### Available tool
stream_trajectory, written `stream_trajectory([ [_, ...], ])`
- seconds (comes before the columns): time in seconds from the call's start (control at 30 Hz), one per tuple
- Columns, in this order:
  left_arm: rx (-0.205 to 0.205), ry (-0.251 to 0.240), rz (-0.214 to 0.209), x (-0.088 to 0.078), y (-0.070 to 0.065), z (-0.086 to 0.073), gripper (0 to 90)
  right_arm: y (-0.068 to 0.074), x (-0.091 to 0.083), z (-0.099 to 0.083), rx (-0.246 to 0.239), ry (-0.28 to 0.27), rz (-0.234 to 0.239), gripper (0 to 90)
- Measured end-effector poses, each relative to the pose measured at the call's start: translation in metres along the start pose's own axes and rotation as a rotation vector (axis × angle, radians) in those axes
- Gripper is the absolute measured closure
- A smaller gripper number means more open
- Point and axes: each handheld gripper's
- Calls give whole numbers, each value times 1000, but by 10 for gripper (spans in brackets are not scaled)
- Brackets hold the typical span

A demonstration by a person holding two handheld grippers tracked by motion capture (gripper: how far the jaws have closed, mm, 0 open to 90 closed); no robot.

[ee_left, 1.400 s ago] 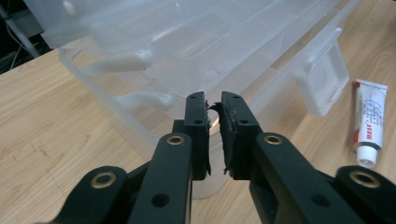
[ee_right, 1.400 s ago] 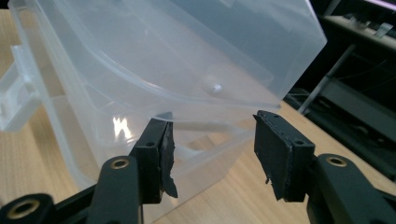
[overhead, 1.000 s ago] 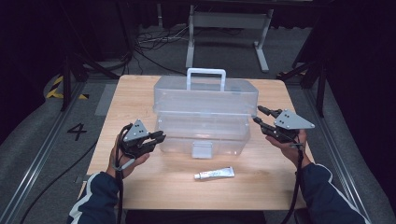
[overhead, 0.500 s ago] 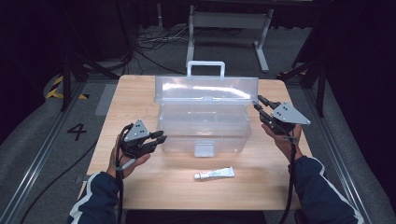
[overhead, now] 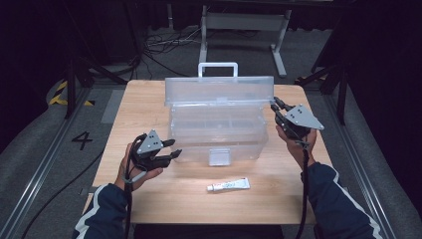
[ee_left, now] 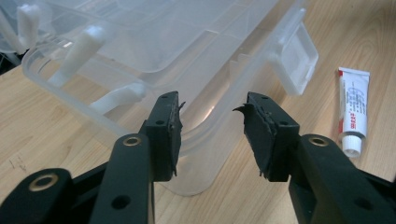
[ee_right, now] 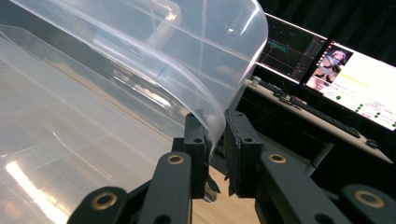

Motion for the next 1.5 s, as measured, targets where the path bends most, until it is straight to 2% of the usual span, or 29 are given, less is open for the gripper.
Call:
stream_trajectory([
  [0.13,31,11,-24,5,-4,3,539,1,0,2,-12,7,-10,803],
  [0.27,48,33,-25,11,-5,6,533,1,0,5,-14,16,-11,805],
  [0.47,57,69,-20,22,-4,10,531,1,2,9,-13,30,-29,813],
  [0.8,58,86,-41,35,-2,16,549,0,10,17,3,48,-48,821],
  [0.93,61,104,-20,40,-1,19,607,-1,13,20,8,59,-45,822],
  [1.03,77,119,-1,39,-2,19,655,-1,13,21,14,67,-42,821],
  [1.13,97,136,0,38,-1,20,660,0,10,23,11,75,-38,819],
  [1.5,112,149,-10,29,3,16,658,0,4,29,14,91,-20,816],
])
Point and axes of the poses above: each handheld gripper's, and its own axes: x roughly forward along the jaws, z roughly out of its top, y roughly to its left, and after that the axes turned 15 degrees about -z, right-handed
